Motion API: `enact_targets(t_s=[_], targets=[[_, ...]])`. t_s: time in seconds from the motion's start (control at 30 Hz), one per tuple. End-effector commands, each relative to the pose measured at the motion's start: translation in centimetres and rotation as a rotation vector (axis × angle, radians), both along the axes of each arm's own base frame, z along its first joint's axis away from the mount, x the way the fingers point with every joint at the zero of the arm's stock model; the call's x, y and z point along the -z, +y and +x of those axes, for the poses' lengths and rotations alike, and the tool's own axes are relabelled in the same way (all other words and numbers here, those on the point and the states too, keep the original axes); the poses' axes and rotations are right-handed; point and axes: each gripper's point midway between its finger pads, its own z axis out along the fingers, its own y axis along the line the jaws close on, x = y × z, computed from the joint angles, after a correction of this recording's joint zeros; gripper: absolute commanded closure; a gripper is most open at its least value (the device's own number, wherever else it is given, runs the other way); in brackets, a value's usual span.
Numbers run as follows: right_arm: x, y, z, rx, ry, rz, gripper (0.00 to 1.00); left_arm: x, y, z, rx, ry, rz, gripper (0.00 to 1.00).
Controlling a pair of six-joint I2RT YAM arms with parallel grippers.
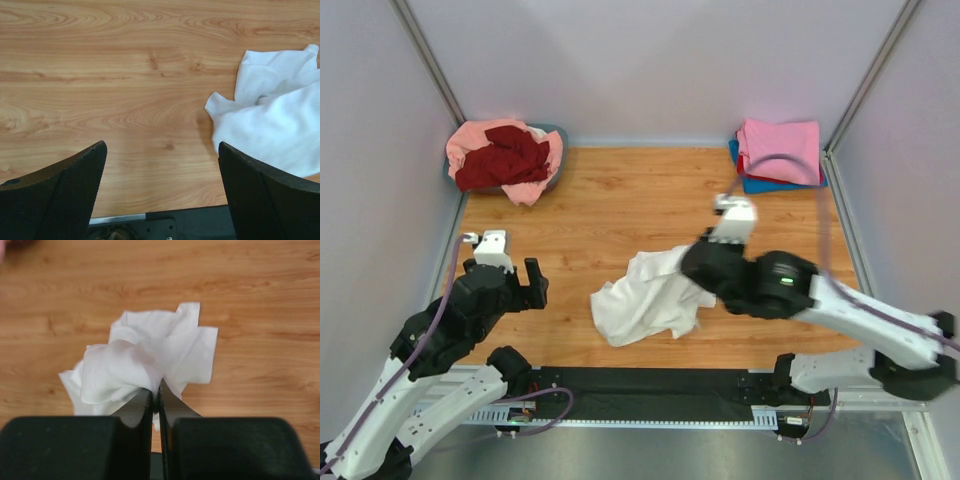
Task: Fold and stack the t-shirts
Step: Flatten the tshirt out
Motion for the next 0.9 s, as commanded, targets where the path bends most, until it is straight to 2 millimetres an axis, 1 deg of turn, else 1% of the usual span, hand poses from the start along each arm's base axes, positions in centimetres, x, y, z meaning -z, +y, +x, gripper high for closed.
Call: enact_targets(t_s=[0.0, 0.03, 0.07, 0.1, 0.13, 0.2, 0.23, 0.27, 0.3, 0.33, 0.37, 0.43, 0.47, 0.53, 0.57, 0.6, 0.63, 0.67, 0.7, 0.73, 0.77, 0.8, 0.83, 0.87], targets=[[-0.9, -12.8, -1.5, 0.169, -0.059, -0.071, 0.90, -0.4, -0.7, 0.4, 0.019, 0.013, -0.002, 0.02], [-0.2, -13.3, -1.8, 0.174, -0.044, -0.034, 0.48, -0.2, -1.2, 0.6, 0.029, 0.021, -0.008, 0.02], [0.3, -14.4, -2.1, 0.207, -0.019, 0.038, 0.32, 0.3, -2.1, 0.6, 0.059, 0.048, -0.017, 0.02], [2.3, -15.1, -2.5, 0.241, 0.017, 0.025, 0.17, 0.8, -2.5, 0.7, 0.072, 0.068, -0.018, 0.02], [3.0, -15.8, -2.6, 0.279, 0.033, 0.040, 0.13, 0.9, -3.1, 0.8, 0.085, 0.078, -0.032, 0.03], [4.6, -16.2, -3.3, 0.293, 0.065, 0.063, 0.11, 2.0, -4.2, 0.7, 0.121, 0.128, -0.043, 0.04], [4.9, -16.1, -3.3, 0.296, 0.069, 0.078, 0.11, 2.1, -4.8, 0.9, 0.133, 0.128, -0.060, 0.04], [4.9, -15.6, -3.2, 0.288, 0.066, 0.109, 0.11, 3.1, -5.5, 0.7, 0.153, 0.159, -0.072, 0.04], [5.0, -15.5, -3.2, 0.287, 0.064, 0.114, 0.11, 3.4, -6.0, 0.8, 0.166, 0.167, -0.085, 0.04], [4.8, -15.4, -3.0, 0.283, 0.055, 0.116, 0.11, 3.5, -6.7, 1.1, 0.177, 0.161, -0.112, 0.04], [4.7, -15.3, -2.8, 0.278, 0.046, 0.108, 0.11, 4.8, -7.3, 0.9, 0.197, 0.200, -0.114, 0.05], [4.5, -14.8, -2.3, 0.259, 0.032, 0.097, 0.11, 5.6, -8.3, 1.4, 0.205, 0.215, -0.133, 0.05], [4.6, -14.5, -2.1, 0.254, 0.029, 0.083, 0.11, 7.0, -8.6, 1.4, 0.209, 0.257, -0.121, 0.05], [5.2, -13.8, -1.3, 0.259, 0.036, 0.053, 0.10, 7.5, -9.8, 2.2, 0.224, 0.256, -0.148, 0.05], [5.8, -13.4, -1.1, 0.240, 0.057, 0.030, 0.10, 8.5, -10.4, 2.2, 0.238, 0.289, -0.149, 0.05], [6.3, -12.9, -0.7, 0.215, 0.077, 0.018, 0.13, 8.7, -10.9, 2.4, 0.245, 0.294, -0.155, 0.05], [7.7, -12.6, 0.7, 0.244, 0.094, 0.037, 0.15, 8.4, -11.6, 3.1, 0.256, 0.276, -0.175, 0.05], [8.9, -11.6, 0.7, 0.177, 0.165, 0.053, 0.18, 8.7, -12.2, 3.4, 0.267, 0.292, -0.178, 0.05], [9.9, -11.2, 1.2, 0.167, 0.203, 0.079, 0.25, 8.4, -12.8, 3.9, 0.277, 0.275, -0.189, 0.05], [10.5, -10.4, 2.9, 0.173, 0.238, 0.170, 0.29, 8.8, -13.2, 4.3, 0.284, 0.289, -0.181, 0.06], [11.4, -10.4, 3.4, 0.162, 0.262, 0.167, 0.34, 8.4, -13.6, 4.7, 0.289, 0.282, -0.182, 0.06], [11.6, -10.2, 4.2, 0.162, 0.270, 0.172, 0.36, 8.4, -13.9, 5.0, 0.294, 0.282, -0.180, 0.06], [12.9, -10.0, 5.2, 0.170, 0.310, 0.139, 0.36, 8.7, -14.2, 5.4, 0.302, 0.294, -0.164, 0.06], [12.4, -9.6, 6.3, 0.165, 0.305, 0.128, 0.37, 8.3, -14.5, 5.8, 0.306, 0.288, -0.164, 0.06]])
